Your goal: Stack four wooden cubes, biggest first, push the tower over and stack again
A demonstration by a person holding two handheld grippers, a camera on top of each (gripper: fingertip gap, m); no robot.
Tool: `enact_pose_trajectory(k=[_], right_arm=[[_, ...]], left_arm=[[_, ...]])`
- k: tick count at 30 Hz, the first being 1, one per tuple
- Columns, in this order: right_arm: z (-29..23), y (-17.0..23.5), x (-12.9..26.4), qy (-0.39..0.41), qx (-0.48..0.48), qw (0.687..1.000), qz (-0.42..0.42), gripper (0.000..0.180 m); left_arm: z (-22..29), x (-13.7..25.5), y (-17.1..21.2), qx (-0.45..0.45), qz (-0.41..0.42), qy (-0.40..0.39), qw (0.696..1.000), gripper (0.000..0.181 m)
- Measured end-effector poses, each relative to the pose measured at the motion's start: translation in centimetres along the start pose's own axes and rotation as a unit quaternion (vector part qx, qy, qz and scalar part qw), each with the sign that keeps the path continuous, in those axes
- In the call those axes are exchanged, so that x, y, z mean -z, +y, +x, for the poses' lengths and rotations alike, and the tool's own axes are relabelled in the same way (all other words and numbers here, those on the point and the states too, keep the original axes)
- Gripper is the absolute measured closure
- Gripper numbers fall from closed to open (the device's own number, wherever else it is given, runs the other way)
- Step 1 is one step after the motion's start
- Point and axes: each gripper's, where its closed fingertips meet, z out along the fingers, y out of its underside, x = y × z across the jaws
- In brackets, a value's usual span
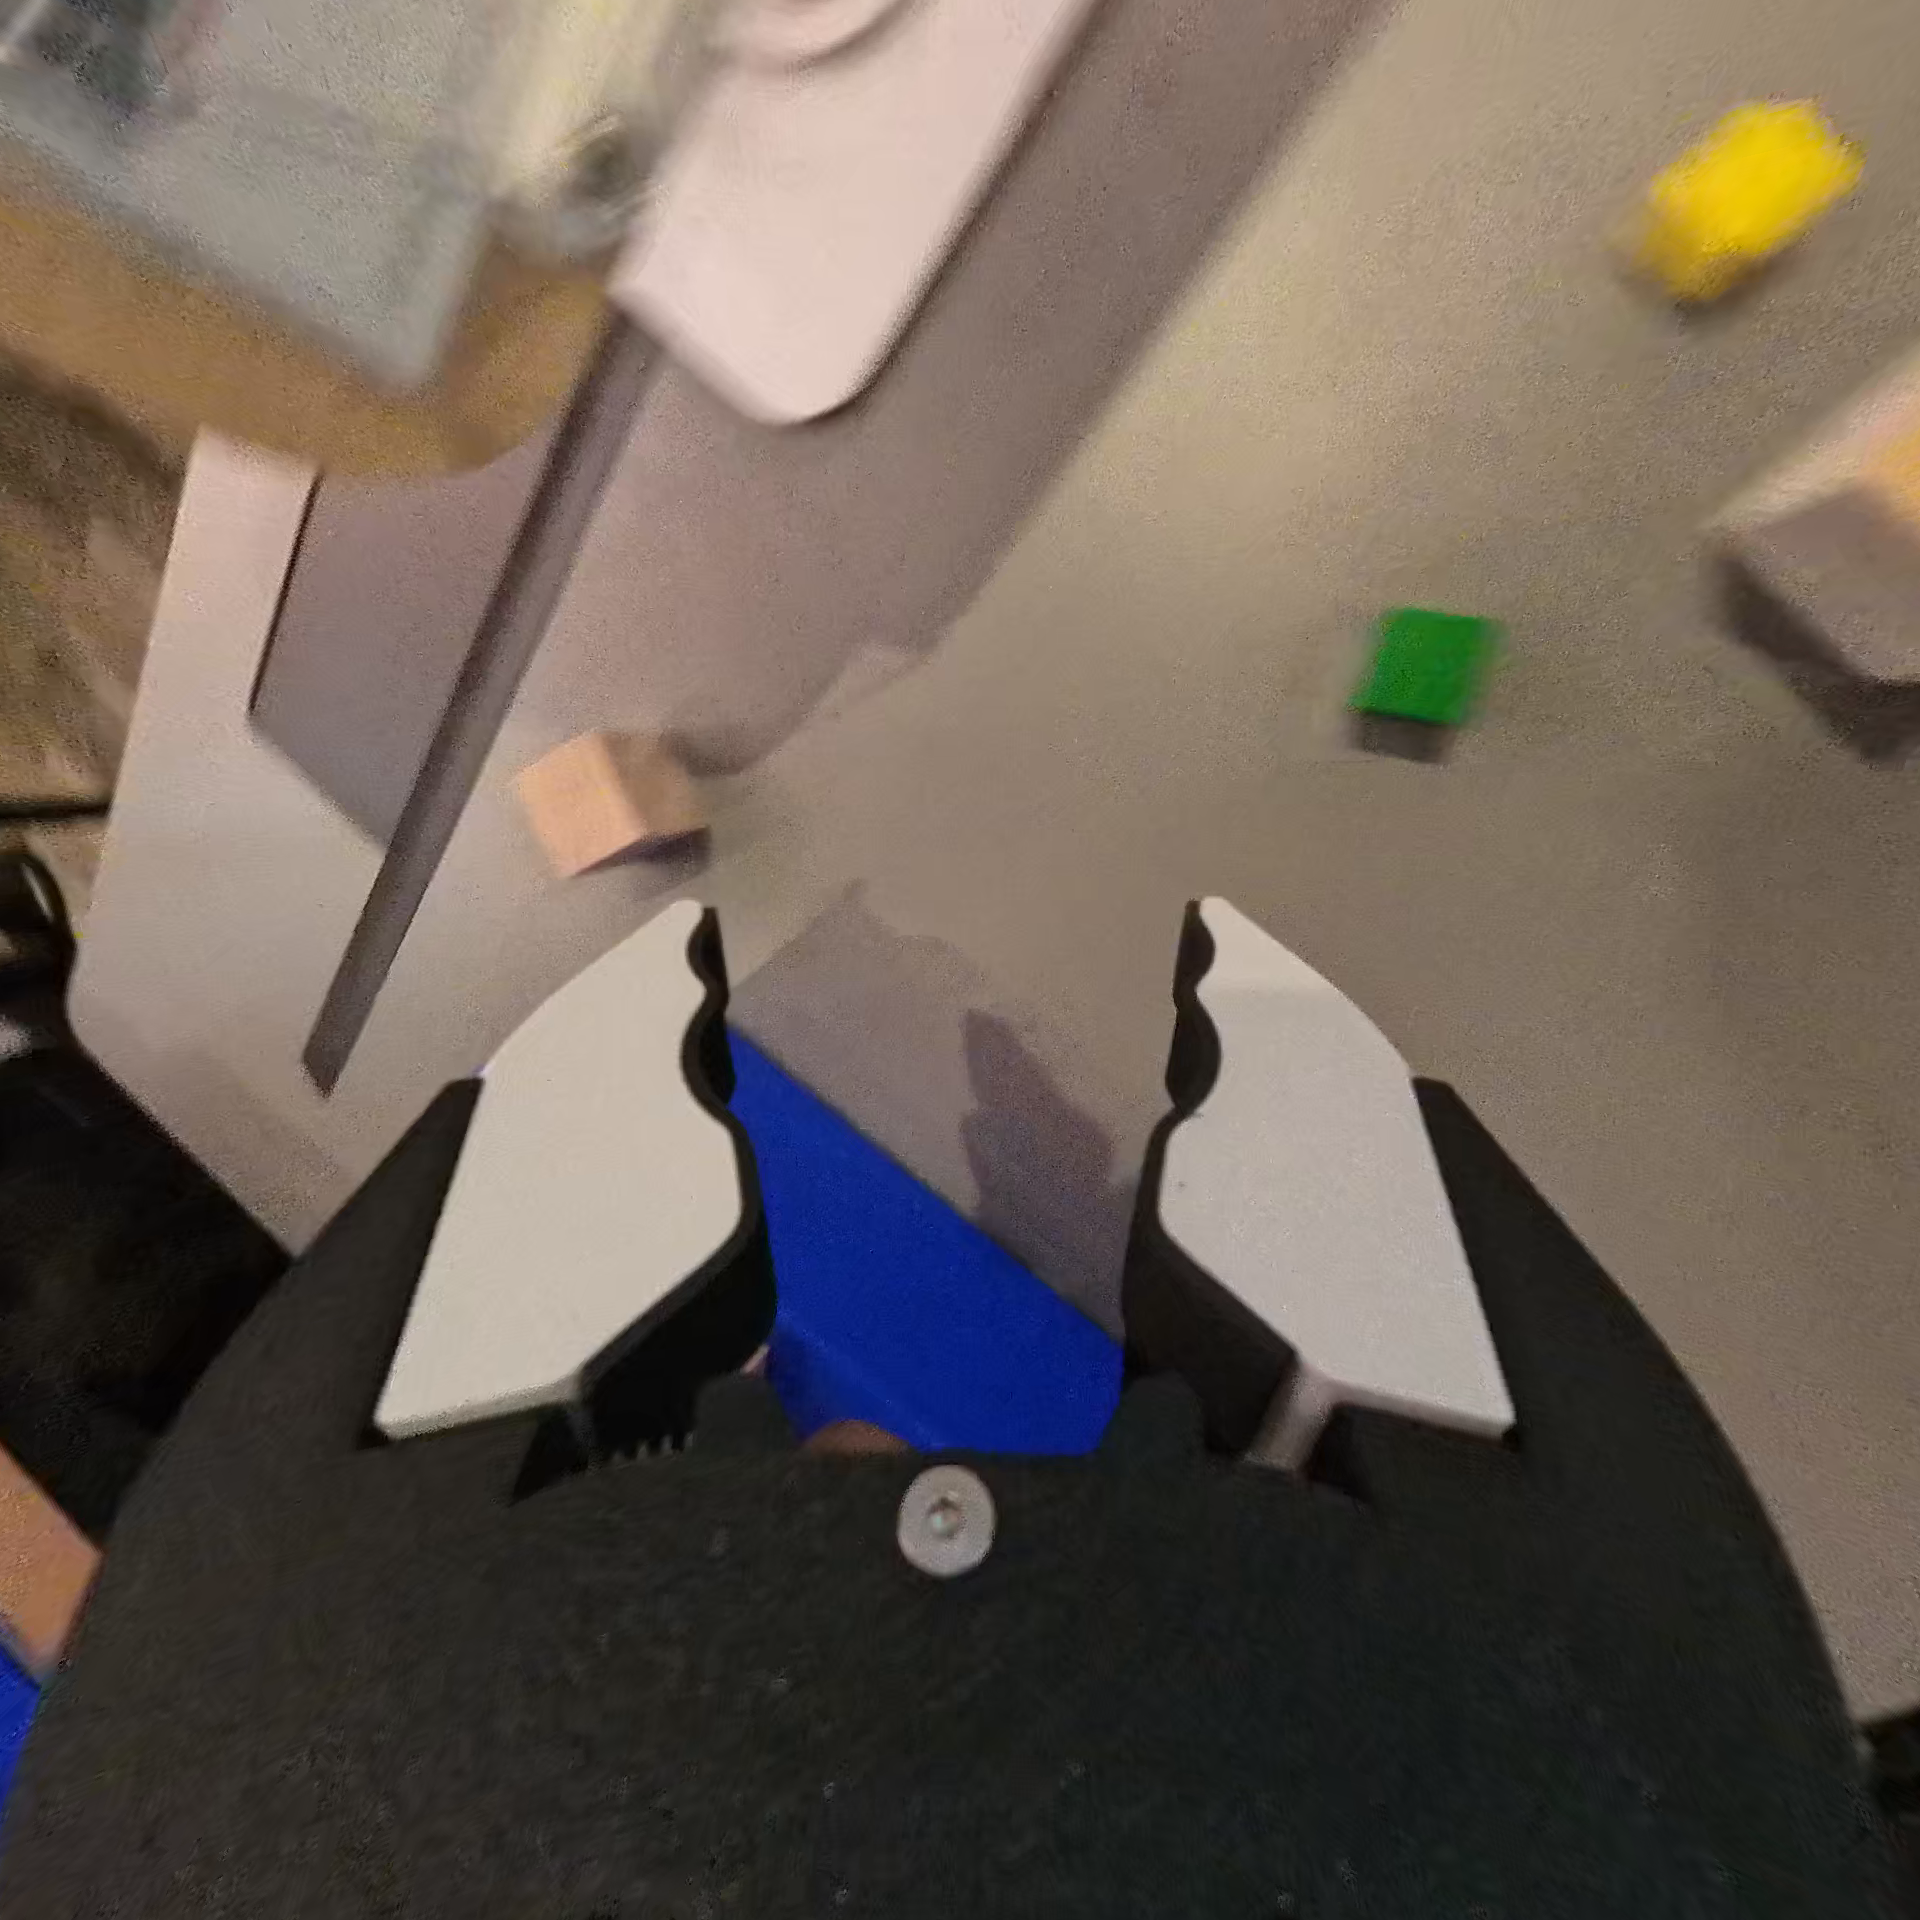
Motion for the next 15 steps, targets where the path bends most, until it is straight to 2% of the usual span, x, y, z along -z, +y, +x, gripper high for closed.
enact_pose_trajectory(k=[3, 6, 10, 15], right_arm=[[0.0, 0.2, -0.2, -0.005, -0.003, 1.000, -0.009, 0.149], [-0.1, 0.4, -0.4, -0.011, -0.007, 1.000, -0.016, 0.149], [-0.1, 0.3, -0.3, -0.012, -0.010, 1.000, -0.015, 0.149], [-0.1, 0.4, -0.4, -0.013, -0.009, 1.000, -0.017, 0.149]], left_arm=[[-7.1, -3.8, 1.4, 0.113, -0.042, 0.007, 0.993, 0.099], [-11.1, -7.7, 2.6, 0.178, -0.088, 0.025, 0.980, 0.102], [-12.4, -11.1, 3.3, 0.187, -0.141, 0.064, 0.970, 0.107], [-12.8, -13.8, 3.4, 0.195, -0.183, 0.074, 0.961, 0.112]])
